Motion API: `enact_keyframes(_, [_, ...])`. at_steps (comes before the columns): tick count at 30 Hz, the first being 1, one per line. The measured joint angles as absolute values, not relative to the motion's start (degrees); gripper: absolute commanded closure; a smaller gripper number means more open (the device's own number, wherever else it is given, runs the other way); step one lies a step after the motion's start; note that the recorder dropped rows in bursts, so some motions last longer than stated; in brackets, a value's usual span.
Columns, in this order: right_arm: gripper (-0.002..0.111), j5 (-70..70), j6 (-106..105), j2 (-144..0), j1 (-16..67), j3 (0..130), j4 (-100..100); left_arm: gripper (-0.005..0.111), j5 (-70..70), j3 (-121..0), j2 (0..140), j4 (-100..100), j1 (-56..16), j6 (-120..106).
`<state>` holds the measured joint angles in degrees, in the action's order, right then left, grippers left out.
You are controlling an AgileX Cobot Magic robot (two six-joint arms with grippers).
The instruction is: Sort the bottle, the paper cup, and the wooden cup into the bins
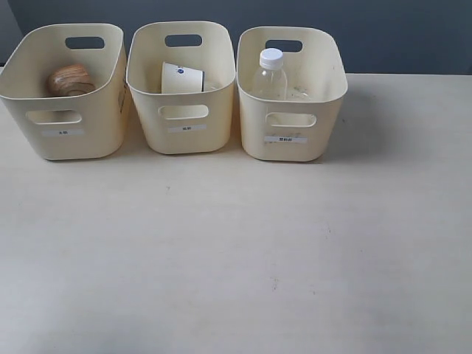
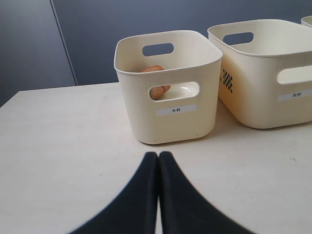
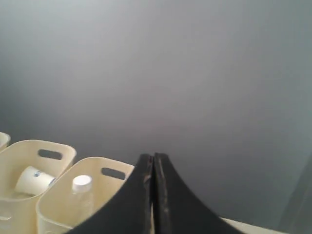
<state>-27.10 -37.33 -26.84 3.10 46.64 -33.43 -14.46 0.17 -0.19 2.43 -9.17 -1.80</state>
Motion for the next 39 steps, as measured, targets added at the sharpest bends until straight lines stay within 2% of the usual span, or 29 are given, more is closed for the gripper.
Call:
enact_keyframes(5, [0.109, -14.1, -8.3, -14.4, 3.0, 32.9, -5.4, 0.107, -14.5, 0.2, -0.2, 2.4, -9.2, -1.8])
enact_keyframes(10, [0.109, -8.7, 3.3, -9.3, 3.0, 22.7, 6.6, 0.107, -14.5, 0.2, -0.2, 2.4, -9.2, -1.8])
enact_keyframes(15, [0.109, -0.6, 4.5, -6.4, 3.0, 11.0, 8.5, 0.107, -14.5, 0.2, -0.2, 2.4, -9.2, -1.8])
enact_keyframes(23, [0.109, 1.5, 4.5, -3.3, 1.9, 2.0, 8.4, 0.107, -14.5, 0.2, -0.2, 2.4, -9.2, -1.8])
enact_keyframes(39, [0.109, -1.0, 4.6, -0.3, 0.3, 0.3, 8.4, 0.107, -14.5, 0.2, -0.2, 2.4, -9.2, -1.8])
